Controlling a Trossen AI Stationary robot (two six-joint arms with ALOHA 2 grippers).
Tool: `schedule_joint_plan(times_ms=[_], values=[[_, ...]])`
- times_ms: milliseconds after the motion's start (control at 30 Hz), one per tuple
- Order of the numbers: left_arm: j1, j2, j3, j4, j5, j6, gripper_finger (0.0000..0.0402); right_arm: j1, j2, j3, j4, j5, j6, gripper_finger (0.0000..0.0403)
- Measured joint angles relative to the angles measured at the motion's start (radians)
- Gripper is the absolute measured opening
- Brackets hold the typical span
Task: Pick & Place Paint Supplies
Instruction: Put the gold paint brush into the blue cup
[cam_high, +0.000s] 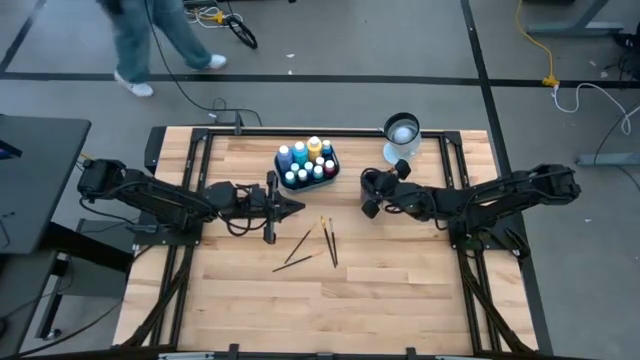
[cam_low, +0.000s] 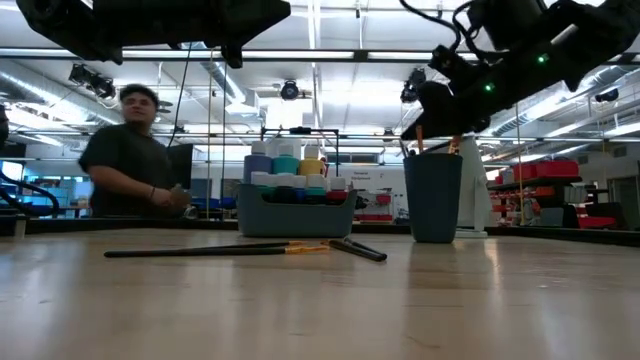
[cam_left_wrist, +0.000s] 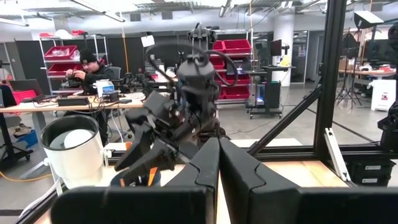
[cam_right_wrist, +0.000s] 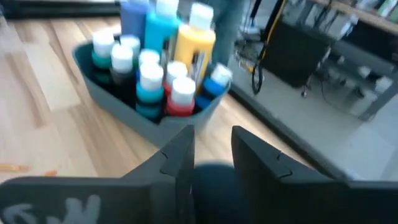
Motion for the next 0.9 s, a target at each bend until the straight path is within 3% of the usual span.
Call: schedule_joint_plan(times_ms=[300, 600, 900], values=[[0.0, 0.0, 0.0, -0.178, -0.002, -0.027, 0.0023, 0.017, 0.0, 0.0, 0.233, -0.006, -0.092, 0.0119], [0.0, 0.004, 0.0, -0.444, -0.063, -0.184, 0.0064, 0.092, 0.0, 0.003, 0.464, -0.269, -0.226, 0.0119], [-0.043, 0.004, 0.0, -0.498, -0.055, -0.269, 0.0097, 0.154, 0.0, 0.126, 0.331, -0.353, -0.211, 0.0119]])
